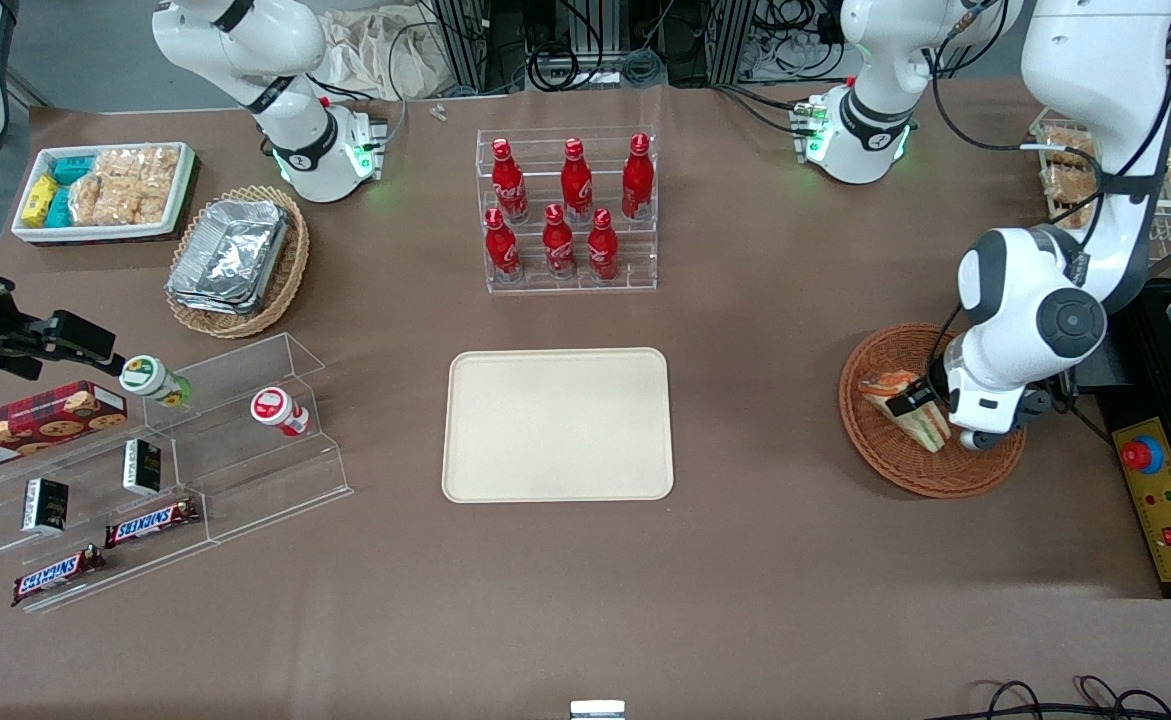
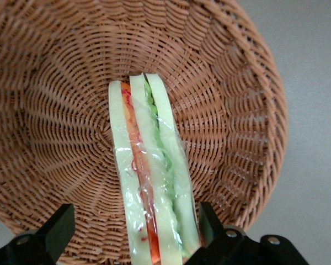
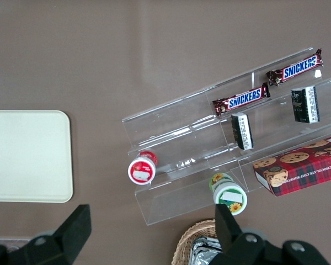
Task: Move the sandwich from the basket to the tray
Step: 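Close the left gripper on the sandwich's edge, then lift the sandwich out of the basket with the left gripper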
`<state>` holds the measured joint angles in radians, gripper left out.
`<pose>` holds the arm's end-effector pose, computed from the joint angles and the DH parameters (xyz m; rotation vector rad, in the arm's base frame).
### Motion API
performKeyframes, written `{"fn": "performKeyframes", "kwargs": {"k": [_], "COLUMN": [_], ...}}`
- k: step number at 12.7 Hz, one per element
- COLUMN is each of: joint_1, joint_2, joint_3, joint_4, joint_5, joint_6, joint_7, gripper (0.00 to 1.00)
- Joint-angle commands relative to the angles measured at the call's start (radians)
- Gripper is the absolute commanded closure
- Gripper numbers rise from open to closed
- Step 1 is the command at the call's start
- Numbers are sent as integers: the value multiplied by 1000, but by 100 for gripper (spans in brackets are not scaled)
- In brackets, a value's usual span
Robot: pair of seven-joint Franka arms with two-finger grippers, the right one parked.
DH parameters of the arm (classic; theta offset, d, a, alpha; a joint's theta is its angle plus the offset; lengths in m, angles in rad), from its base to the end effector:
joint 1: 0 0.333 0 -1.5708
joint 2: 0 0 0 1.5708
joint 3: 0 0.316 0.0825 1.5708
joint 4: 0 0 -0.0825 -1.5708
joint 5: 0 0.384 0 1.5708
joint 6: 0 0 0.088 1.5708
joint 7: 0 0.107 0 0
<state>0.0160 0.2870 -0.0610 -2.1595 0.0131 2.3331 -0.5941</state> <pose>0.5527 -0.0246 0.2547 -2.9964 -0.8309 0.1708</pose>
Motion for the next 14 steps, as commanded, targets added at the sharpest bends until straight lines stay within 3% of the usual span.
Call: {"fn": "performKeyframes", "kwargs": {"k": [1, 2, 5, 6, 9, 12, 14], "joint_1": [1, 1, -1, -1, -7, -14, -13], "joint_2": [21, 24, 24, 20, -12, -25, -26], "joint_3": [0, 0, 0, -2, -3, -11, -34], "joint_4": [-16, -14, 15, 29, 169, 457, 617], "joint_5": [-2, -2, -1, -1, -1, 7, 5], "joint_6": [48, 55, 45, 31, -183, -584, -762], "joint_7": [-32, -47, -105, -111, -170, -174, -159], "gripper": [6, 22, 90, 100, 100, 100, 100]}}
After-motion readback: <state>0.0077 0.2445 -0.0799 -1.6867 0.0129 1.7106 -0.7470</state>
